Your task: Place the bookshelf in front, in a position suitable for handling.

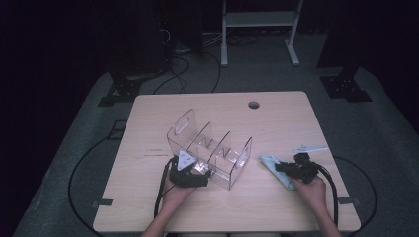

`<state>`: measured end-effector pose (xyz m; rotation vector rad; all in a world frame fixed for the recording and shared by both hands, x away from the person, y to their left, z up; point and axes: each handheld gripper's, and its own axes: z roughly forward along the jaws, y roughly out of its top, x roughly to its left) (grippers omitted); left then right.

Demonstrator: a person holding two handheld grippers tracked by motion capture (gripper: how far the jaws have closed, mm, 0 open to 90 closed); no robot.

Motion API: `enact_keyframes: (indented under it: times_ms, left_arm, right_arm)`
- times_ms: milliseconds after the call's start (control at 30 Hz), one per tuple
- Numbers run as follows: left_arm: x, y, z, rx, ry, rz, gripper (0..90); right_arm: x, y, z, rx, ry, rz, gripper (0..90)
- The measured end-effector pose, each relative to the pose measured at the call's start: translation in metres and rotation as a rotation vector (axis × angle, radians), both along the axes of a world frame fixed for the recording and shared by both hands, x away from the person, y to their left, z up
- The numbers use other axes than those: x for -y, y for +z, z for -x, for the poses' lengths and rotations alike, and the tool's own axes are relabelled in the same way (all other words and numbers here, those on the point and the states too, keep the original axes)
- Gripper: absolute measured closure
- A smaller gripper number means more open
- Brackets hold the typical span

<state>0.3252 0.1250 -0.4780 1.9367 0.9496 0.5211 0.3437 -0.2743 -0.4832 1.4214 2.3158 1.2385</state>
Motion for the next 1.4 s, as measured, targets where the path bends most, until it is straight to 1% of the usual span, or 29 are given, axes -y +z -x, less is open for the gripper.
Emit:
enact_keyframes:
  times_ms: [67,100,133,167,200,233,267,300,367,467,500,533,667,733,767,833,867,900,967,1067,1100,1133,1167,1200,1233,1267,1300,1333,1400]
  left_arm:
    - [0.0,0.0,0.003,-0.002,-0.002,0.006,7.5]
    - [0.001,0.0,0.005,-0.003,-0.005,0.007,7.5]
    - [0.001,0.0,0.005,-0.003,-0.005,0.007,7.5]
    - [0.001,0.0,0.007,-0.001,-0.011,0.004,7.5]
    - [0.001,0.0,0.007,-0.001,-0.011,0.004,7.5]
    - [0.002,0.0,0.007,-0.002,-0.015,0.007,7.5]
    - [0.002,0.0,0.008,-0.002,-0.018,0.006,7.5]
    - [0.003,0.0,0.01,-0.002,-0.024,0.004,7.5]
    - [0.004,0.0,0.012,0.001,-0.026,0.001,7.5]
    - [0.006,0.0,0.014,0.003,-0.038,-0.001,7.5]
    - [0.006,0.0,0.014,0.006,-0.04,-0.001,7.5]
    - [0.006,0.0,0.014,0.007,-0.041,0.002,7.5]
    - [0.006,-0.001,0.014,0.008,-0.042,0.003,7.4]
    - [0.006,-0.001,0.014,0.007,-0.04,0.003,7.4]
    - [0.006,-0.001,0.015,0.001,-0.038,0.003,7.4]
    - [0.006,-0.001,0.014,0.003,-0.04,0.005,7.4]
    - [0.006,-0.001,0.014,0.003,-0.04,0.005,7.4]
    - [0.006,-0.001,0.015,0.003,-0.042,0.006,7.4]
    - [0.006,-0.001,0.015,0.002,-0.043,0.005,7.4]
    - [0.006,-0.001,0.015,0.002,-0.041,0.005,7.4]
    - [0.006,-0.001,0.015,0.006,-0.042,0.005,7.4]
    - [0.006,-0.001,0.015,0.005,-0.042,0.004,7.4]
    - [0.006,-0.001,0.015,0.005,-0.042,0.004,7.4]
    - [0.006,-0.001,0.015,0.005,-0.042,0.004,7.4]
    - [0.006,-0.001,0.015,0.005,-0.041,0.004,7.4]
    - [0.006,-0.001,0.015,0.003,-0.04,0.005,7.4]
    - [0.006,-0.001,0.015,0.004,-0.041,0.006,7.4]
    - [0.006,-0.001,0.015,0.004,-0.041,0.006,7.3]
    - [0.006,-0.001,0.014,0.004,-0.042,0.006,7.3]
  right_arm:
    - [-0.011,0.011,0.007,0.072,0.006,-0.025,80.1]
    - [-0.021,0.024,0.014,0.149,0.013,-0.06,80.2]
    - [-0.021,0.024,0.014,0.149,0.013,-0.06,80.2]
    - [-0.029,0.035,0.02,0.198,0.023,-0.085,80.3]
    - [-0.029,0.035,0.02,0.198,0.023,-0.085,80.3]
    - [-0.036,0.042,0.025,0.24,0.026,-0.109,80.3]
    - [-0.036,0.042,0.025,0.24,0.026,-0.109,80.3]
    - [-0.043,0.045,0.028,0.259,0.041,-0.128,80.2]
    - [-0.046,0.045,0.03,0.269,0.048,-0.123,80.2]
    - [-0.055,0.038,0.03,0.257,0.082,-0.107,80.1]
    - [-0.058,0.029,0.028,0.23,0.095,-0.11,80.0]
    - [-0.058,0.029,0.028,0.23,0.095,-0.11,80.0]
    - [-0.06,0.007,0.02,0.142,0.12,-0.078,79.9]
    - [-0.059,0.002,0.017,0.104,0.122,-0.076,80.0]
    - [-0.059,0.004,0.017,0.11,0.12,-0.083,79.9]
    - [-0.059,0.022,0.024,0.184,0.112,-0.111,79.8]
    - [-0.059,0.022,0.024,0.184,0.112,-0.111,79.8]
    - [-0.057,0.035,0.027,0.252,0.102,-0.147,79.8]
    - [-0.056,0.039,0.026,0.265,0.106,-0.148,79.7]
    - [-0.056,0.03,0.025,0.248,0.102,-0.133,79.6]
    - [-0.057,0.015,0.021,0.196,0.106,-0.108,79.6]
    - [-0.058,0.008,0.019,0.169,0.106,-0.095,79.6]
    - [-0.058,0.002,0.017,0.141,0.111,-0.082,79.5]
    - [-0.058,0.002,0.017,0.141,0.111,-0.082,79.5]
    - [-0.058,0.0,0.014,0.118,0.111,-0.072,79.5]
    - [-0.058,0.0,0.014,0.118,0.111,-0.072,79.5]
    - [-0.059,0.008,0.017,0.149,0.11,-0.082,79.4]
    - [-0.059,0.008,0.017,0.149,0.11,-0.082,79.4]
    - [-0.06,0.015,0.02,0.176,0.119,-0.088,79.4]
